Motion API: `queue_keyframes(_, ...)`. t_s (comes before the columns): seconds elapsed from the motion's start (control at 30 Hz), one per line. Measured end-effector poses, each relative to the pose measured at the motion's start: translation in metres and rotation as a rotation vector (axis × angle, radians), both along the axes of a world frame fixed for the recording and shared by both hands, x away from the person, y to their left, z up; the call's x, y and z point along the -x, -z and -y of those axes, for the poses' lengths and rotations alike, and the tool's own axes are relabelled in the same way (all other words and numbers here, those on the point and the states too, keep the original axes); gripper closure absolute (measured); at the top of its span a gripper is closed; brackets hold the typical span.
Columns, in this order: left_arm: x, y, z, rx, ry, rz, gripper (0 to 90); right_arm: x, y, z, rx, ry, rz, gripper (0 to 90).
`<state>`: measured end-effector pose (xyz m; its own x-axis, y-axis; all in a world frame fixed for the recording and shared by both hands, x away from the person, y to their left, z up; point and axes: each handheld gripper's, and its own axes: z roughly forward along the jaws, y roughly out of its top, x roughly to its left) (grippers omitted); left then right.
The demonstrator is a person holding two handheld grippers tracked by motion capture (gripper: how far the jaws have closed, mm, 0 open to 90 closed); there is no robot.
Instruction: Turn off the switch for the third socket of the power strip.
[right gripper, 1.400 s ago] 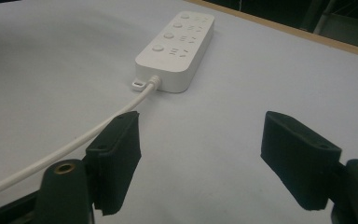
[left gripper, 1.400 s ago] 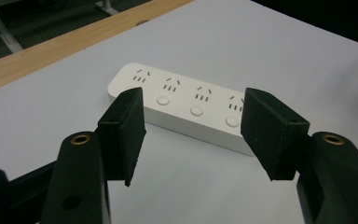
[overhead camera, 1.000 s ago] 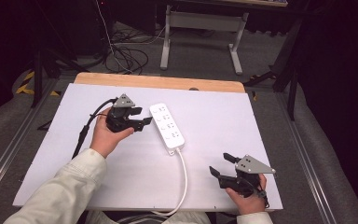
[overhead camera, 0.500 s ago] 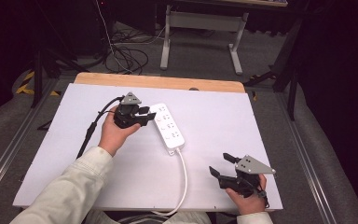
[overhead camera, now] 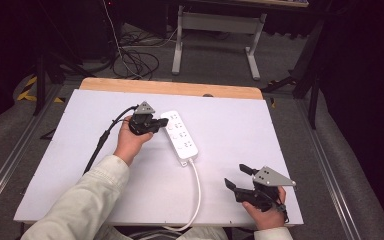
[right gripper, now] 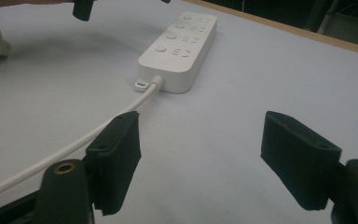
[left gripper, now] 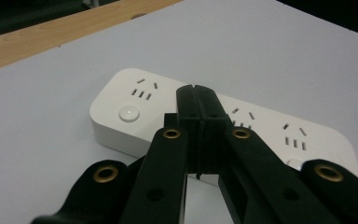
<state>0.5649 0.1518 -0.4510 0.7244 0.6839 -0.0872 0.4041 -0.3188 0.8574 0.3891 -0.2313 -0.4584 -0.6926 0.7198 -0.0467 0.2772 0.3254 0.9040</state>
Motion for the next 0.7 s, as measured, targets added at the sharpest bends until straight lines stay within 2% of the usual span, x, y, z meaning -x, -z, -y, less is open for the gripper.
queue_keyframes(0.07,-0.003,0.003,0.000,-0.018,-0.007,0.016,90.0,0.000,0.000,0.000,-0.001,-0.001,0.000,28.5)
queue_keyframes(0.13,-0.004,0.007,0.001,-0.009,-0.015,-0.002,90.0,0.000,0.000,-0.001,0.000,-0.001,-0.002,28.5)
queue_keyframes(0.17,-0.005,0.009,0.002,0.013,-0.013,-0.014,90.0,0.000,0.000,-0.001,0.001,-0.002,-0.002,28.5)
queue_keyframes(0.4,-0.007,0.017,0.010,0.010,-0.013,0.005,90.0,0.000,0.000,-0.001,-0.002,-0.005,-0.002,28.5)
queue_keyframes(0.47,-0.008,0.019,0.011,-0.004,-0.010,0.022,90.0,0.000,0.000,-0.001,-0.002,-0.006,-0.002,28.5)
queue_keyframes(0.7,-0.010,0.026,0.014,-0.035,-0.004,0.033,90.0,0.000,0.000,0.000,-0.004,-0.009,-0.001,28.8)
